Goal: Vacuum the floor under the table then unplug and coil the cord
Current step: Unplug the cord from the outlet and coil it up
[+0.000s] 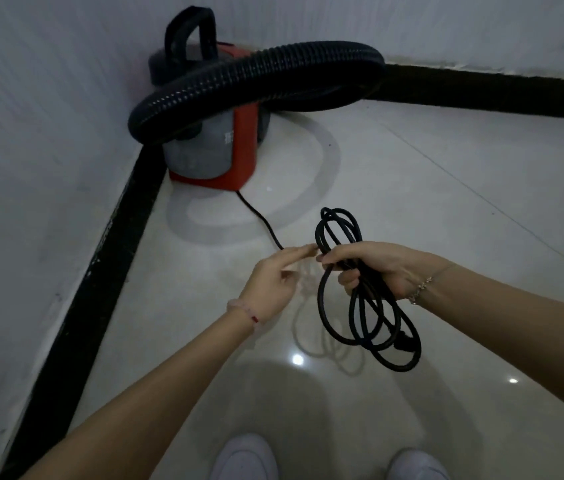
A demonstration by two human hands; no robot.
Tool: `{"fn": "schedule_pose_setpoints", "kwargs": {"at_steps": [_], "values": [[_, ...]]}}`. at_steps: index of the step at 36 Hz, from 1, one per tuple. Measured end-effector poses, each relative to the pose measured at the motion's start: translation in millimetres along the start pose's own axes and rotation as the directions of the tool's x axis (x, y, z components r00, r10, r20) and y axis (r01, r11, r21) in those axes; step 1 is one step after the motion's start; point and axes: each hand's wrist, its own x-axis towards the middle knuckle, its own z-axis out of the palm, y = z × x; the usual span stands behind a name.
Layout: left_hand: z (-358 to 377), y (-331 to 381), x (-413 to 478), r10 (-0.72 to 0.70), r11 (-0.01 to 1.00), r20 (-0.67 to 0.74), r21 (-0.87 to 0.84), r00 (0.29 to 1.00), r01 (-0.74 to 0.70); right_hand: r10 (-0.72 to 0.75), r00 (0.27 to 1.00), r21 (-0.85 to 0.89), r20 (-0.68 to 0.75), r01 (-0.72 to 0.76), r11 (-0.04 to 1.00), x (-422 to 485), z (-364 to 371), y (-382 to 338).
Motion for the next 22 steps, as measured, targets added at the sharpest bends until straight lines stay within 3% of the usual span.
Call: {"fn": "schedule_pose_setpoints", "kwargs": {"at_steps": [2, 5, 7, 9, 12, 14, 16, 19, 22], "values": [[-6.1, -6.1, 1.6, -0.131, 0.989, -0.114, -0.081, 0.985, 0.122, -0.030, 0.999, -0.010, -0.011, 0.030, 1.000, 2.0, -4.3, 4.1], [-19.7, -22.0, 13.8, -0.151, 0.984, -0.229, 0.058, 0.962, 0.168, -0.131, 0.991, -0.133, -0.030, 0.126, 0.983, 0.8, -15.6, 11.2], [-27.5, -30.8, 26.5, -0.086, 0.958, -0.203, 0.254, 0.975, 0.137, -0.206, 0.977, -0.258, -0.057, 0.185, 0.948, 0.0, -24.9, 14.3], [-31.4, -35.2, 39.2, -0.074, 0.915, -0.125, 0.387, 0.989, 0.117, -0.256, 0.964, -0.277, -0.075, 0.227, 0.934, 0.8, -34.5, 15.3], [-28.0, -35.0, 59.0, -0.149, 0.907, -0.078, 0.386, 0.986, 0.168, -0.321, 0.945, -0.248, -0.068, 0.295, 0.923, 3.1, -46.9, 11.9], [-23.5, -32.1, 72.9, -0.312, 0.922, -0.190, 0.177, 0.931, 0.345, -0.343, 0.939, -0.243, -0.022, 0.328, 0.913, 4.7, -52.8, 8.0], [-21.6, -26.0, 84.7, -0.524, 0.852, -0.233, -0.157, 0.819, 0.500, -0.337, 0.941, -0.231, 0.040, 0.337, 0.913, 6.8, -55.9, 4.1], [-20.1, -15.9, 95.7, -0.659, 0.544, 0.001, -0.690, 0.752, 0.477, -0.273, 0.955, -0.172, 0.120, 0.291, 0.941, 10.2, -58.9, -1.4], [-22.3, -14.7, 97.9, -0.648, 0.301, 0.086, -0.884, 0.757, 0.358, -0.191, 0.977, -0.230, 0.095, 0.209, 0.950, 13.6, -58.5, -5.5]]}}
